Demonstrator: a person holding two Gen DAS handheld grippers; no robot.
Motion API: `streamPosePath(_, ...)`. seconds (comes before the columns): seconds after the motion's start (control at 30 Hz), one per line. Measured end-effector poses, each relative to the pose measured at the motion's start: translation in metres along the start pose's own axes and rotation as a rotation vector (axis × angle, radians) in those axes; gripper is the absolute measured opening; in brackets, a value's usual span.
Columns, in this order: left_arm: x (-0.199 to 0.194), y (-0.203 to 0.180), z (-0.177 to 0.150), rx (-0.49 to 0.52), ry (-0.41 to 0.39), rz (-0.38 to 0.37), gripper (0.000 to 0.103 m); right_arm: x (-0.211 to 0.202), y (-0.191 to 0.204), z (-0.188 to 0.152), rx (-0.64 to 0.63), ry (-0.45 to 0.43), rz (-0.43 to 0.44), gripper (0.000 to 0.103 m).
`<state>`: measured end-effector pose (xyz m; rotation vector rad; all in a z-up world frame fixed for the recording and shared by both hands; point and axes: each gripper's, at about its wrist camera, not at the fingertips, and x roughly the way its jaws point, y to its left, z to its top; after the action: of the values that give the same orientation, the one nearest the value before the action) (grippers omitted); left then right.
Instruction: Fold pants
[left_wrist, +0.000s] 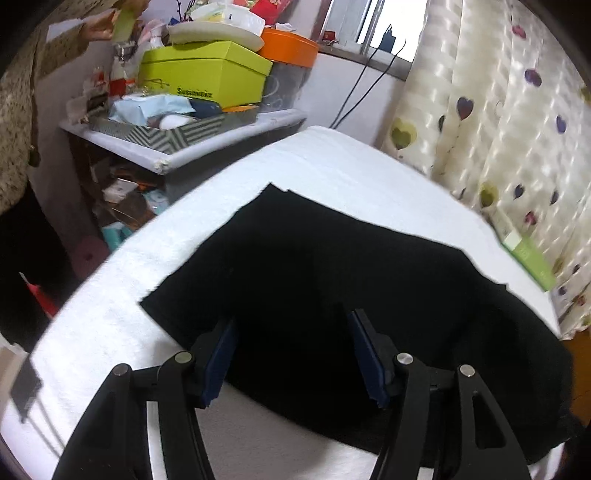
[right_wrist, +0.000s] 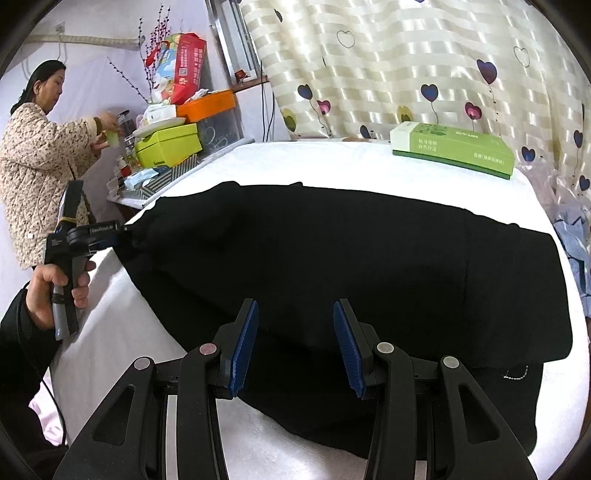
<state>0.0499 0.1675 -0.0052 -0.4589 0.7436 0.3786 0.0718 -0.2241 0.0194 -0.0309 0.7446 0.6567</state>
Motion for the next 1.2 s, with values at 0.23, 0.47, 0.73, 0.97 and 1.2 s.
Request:
streamPosePath(0.23, 0.007, 0.007, 0.010, -0.068, 0.028, -0.056, 0.007, -0.006, -0.001, 0.000, 0.002, -0.005, -0.019, 0.044)
streamPosePath(0.47, -0.020, 0.020, 0.019, -0.069, -0.066, -0.108, 0.006, -0.030, -0.014, -0.009, 0.090, -0.019, -0.039, 0.044)
streamPosePath(0.73, -0.010, 0.021, 0.012, -0.041, -0.035, -0.118, 0.006, -0.046, -0.073, -0.030, 0.484, -0.039, -0.119, 0.046)
streamPosePath(0.97, -0.010, 0.018, 0.019, -0.025, -0.038, -0.137, 0.006, -0.039, -0.104, -0.025, 0.713, -0.066, -0.075, 0.046)
streamPosePath(1.2, -0.011, 0.016, 0.024, -0.011, -0.042, -0.156, 0.006, -0.040, -0.120, -0.017, 0.802, -0.120, -0.162, 0.046)
